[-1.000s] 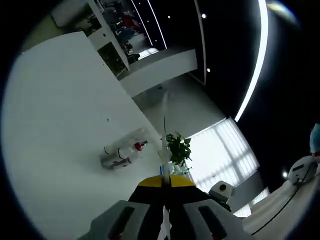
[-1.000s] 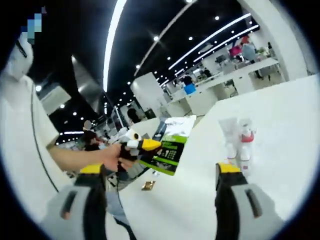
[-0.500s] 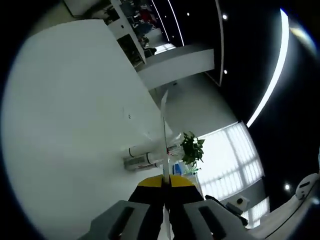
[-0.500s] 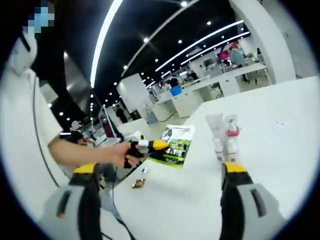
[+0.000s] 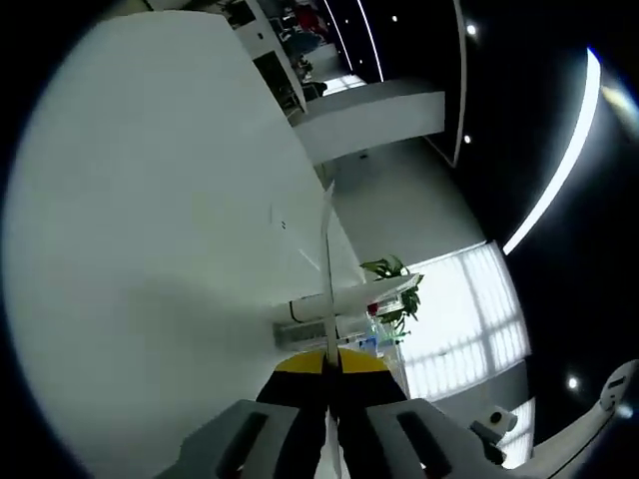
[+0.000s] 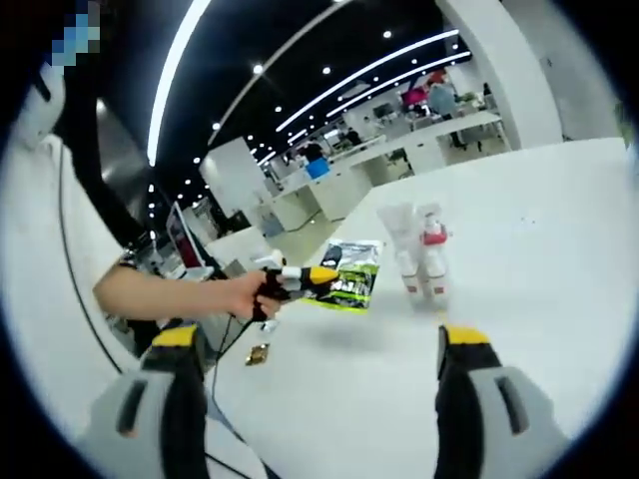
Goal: Arrange the skincare products in the storage area until every visible bottle or jar stands upright without overlapping.
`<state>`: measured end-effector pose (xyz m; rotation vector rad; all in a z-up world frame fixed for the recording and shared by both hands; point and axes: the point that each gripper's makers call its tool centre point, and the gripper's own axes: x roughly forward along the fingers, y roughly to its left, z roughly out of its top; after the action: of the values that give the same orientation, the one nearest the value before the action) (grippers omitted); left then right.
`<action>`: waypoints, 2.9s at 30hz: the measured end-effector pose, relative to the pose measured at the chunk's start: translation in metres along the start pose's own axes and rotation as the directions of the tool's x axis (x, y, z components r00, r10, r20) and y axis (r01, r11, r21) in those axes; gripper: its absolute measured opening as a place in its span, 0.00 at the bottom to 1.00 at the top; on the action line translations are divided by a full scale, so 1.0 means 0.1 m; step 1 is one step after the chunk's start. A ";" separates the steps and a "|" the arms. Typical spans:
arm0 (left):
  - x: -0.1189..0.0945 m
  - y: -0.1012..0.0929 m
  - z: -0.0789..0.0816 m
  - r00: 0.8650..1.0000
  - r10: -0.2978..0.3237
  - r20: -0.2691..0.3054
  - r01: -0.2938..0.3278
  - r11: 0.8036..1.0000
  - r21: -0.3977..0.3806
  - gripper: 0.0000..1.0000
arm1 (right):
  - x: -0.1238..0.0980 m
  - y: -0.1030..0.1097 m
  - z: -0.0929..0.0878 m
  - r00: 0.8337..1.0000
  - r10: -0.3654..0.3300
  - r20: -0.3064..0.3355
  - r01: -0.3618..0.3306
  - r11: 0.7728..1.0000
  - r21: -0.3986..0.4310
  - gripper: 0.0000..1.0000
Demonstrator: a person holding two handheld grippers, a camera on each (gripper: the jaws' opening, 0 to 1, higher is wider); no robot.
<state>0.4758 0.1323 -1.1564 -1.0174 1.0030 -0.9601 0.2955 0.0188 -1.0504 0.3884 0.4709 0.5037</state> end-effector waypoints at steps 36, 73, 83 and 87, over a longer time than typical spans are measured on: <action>0.49 0.65 0.01 0.980 0.176 -0.096 -0.177 0.984 0.004 0.02 | -0.18 -0.29 -0.18 0.987 -0.149 -0.055 0.149 0.989 0.012 0.75; 0.45 0.76 0.04 0.898 0.413 -0.154 -0.365 0.892 0.268 0.30 | -0.20 -0.25 -0.28 0.987 -0.146 -0.072 0.146 0.989 -0.009 0.74; 0.35 0.81 0.10 0.857 0.493 -0.149 -0.397 0.817 0.417 0.39 | -0.20 -0.20 -0.34 0.987 -0.136 -0.090 0.134 0.990 -0.031 0.74; 0.29 0.84 0.10 0.843 0.517 -0.146 -0.409 0.794 0.450 0.40 | -0.22 -0.21 -0.37 0.986 -0.139 -0.096 0.137 0.990 -0.034 0.74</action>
<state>0.5062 0.1269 -1.2402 -0.2658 1.1457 -0.8421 0.2672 -0.0008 -1.0831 0.3029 0.5808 0.3955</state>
